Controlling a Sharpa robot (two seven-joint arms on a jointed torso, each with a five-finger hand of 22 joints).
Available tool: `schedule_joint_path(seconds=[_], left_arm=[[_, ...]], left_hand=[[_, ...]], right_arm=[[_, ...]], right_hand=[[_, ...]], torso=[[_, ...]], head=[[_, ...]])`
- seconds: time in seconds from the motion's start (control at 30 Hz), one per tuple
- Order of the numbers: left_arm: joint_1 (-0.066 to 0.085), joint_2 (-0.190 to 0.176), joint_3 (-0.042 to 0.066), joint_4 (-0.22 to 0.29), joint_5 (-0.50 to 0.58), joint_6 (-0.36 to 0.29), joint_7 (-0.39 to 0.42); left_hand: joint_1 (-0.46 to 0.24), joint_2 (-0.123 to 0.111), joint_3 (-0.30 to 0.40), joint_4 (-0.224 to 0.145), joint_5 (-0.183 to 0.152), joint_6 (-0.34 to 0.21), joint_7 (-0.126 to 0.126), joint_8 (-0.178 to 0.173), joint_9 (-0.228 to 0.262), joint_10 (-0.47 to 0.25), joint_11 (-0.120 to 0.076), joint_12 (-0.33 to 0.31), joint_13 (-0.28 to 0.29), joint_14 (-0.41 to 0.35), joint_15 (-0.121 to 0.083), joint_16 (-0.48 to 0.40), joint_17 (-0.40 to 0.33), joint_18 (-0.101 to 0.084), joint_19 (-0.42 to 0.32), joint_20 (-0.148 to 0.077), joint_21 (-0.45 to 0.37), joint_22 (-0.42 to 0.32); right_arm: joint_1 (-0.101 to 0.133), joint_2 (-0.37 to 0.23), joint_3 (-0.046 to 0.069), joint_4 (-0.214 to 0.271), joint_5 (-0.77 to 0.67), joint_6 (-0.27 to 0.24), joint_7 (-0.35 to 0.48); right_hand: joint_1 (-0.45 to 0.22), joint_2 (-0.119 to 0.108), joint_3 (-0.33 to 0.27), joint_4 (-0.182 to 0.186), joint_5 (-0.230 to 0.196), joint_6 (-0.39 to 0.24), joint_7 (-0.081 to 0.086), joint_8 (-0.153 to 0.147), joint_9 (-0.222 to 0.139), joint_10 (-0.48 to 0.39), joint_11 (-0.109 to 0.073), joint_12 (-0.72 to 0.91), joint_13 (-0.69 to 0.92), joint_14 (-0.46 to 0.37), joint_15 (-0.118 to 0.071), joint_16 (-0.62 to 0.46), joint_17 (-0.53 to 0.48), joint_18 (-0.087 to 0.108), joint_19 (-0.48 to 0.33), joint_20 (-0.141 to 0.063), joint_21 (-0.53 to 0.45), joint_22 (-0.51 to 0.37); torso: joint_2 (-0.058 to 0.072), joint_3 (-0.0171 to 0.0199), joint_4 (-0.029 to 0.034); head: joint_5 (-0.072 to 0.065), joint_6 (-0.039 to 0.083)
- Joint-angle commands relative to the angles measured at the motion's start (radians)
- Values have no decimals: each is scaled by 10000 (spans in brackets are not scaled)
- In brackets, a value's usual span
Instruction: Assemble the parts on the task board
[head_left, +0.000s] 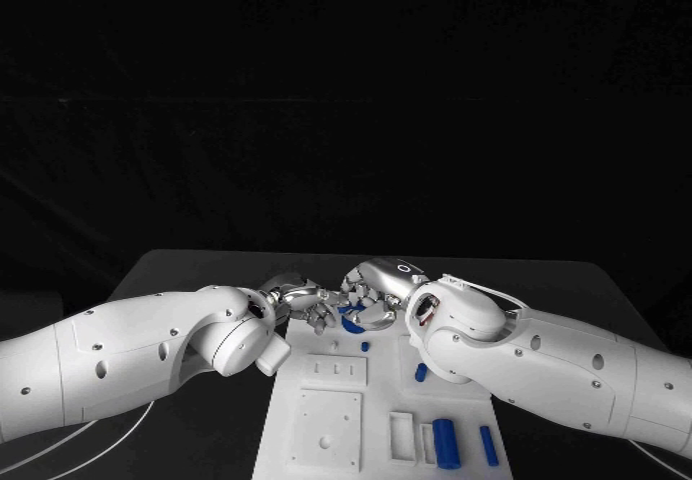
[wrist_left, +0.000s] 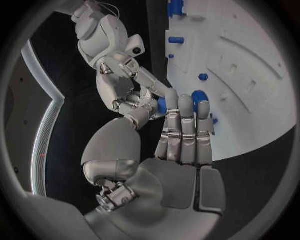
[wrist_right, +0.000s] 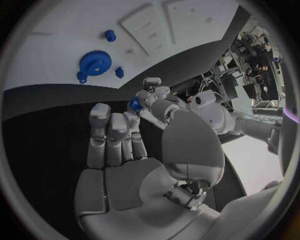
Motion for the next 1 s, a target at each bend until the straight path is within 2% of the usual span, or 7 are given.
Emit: schedule_joint_path(seconds=[0.03,0.1,0.13,0.23,0.37,0.7,1.0], left_arm=[[31,3,32,11,-215,73,103],[31,6,32,8,-247,85,113],[31,6,32,10,-248,60,130],[31,13,32,9,-248,44,145],[30,26,32,13,-264,-35,125],[30,50,32,29,-296,-32,68],[30,50,32,31,-358,-87,53]], left_hand=[[-125,-32,35,28,-40,712,-592,111,431,149,-60,119,57,161,-62,104,20,-77,130,-690,123,175],[-122,-60,52,10,-8,782,-631,151,546,218,-101,195,103,242,-114,169,26,-77,175,-737,198,182],[-116,-118,70,-16,193,840,-666,188,643,277,-137,262,143,307,-151,231,37,-83,199,-768,256,190],[-160,-299,115,-83,1302,944,-729,244,933,366,-204,430,264,403,-217,379,72,-115,222,-844,410,190],[-224,-464,123,-150,2313,1096,-812,267,1274,461,-293,673,458,494,-296,589,174,-137,262,-938,604,182],[-252,-626,117,-250,2861,1414,-981,267,2027,516,-478,1331,976,653,-482,1069,408,-143,364,-1131,1031,166],[-217,-657,128,-300,2918,1459,-1001,238,2160,513,-500,1421,1047,679,-506,1127,424,-141,375,-1160,1110,164]], right_arm=[[-54,-14,-28,-38,-53,213,39],[-61,-13,-28,-33,-46,203,46],[-64,-12,-28,-31,-40,201,52],[-67,-7,-29,-30,-26,182,60],[-69,-5,-29,-21,-4,181,82],[-73,16,-29,-16,32,179,93],[-74,-17,-29,-33,68,146,114]], right_hand=[[-170,-27,-21,105,29,457,363,-1,207,80,-6,-22,-15,34,-22,-36,7,344,59,9,50,122],[-229,-71,-54,160,31,461,361,-7,203,84,-8,-25,-15,40,-24,-39,6,344,69,11,49,121],[-251,-90,-70,182,34,462,360,-10,201,86,-10,-26,-16,42,-26,-40,6,344,73,11,48,121],[-277,-112,-91,214,44,465,358,-14,198,88,-12,-28,-16,45,-28,-42,6,344,79,9,47,121],[-301,-125,-109,245,58,471,355,-17,196,91,-14,-29,-16,48,-30,-44,6,344,83,7,45,120],[-318,-126,-126,279,102,481,351,-19,194,96,-19,-30,-16,51,-34,-47,6,344,88,3,42,120],[-340,-155,-150,304,133,480,350,-27,189,95,-20,-34,-16,51,-36,-51,6,344,88,1,38,120]], torso=[[1,0,6],[0,-1,5],[0,3,5],[-2,3,2],[-1,4,6],[-3,5,2],[-1,0,5]], head=[[7,-1],[9,-8],[9,-6],[8,-11],[13,-14],[22,-20],[14,-23]])
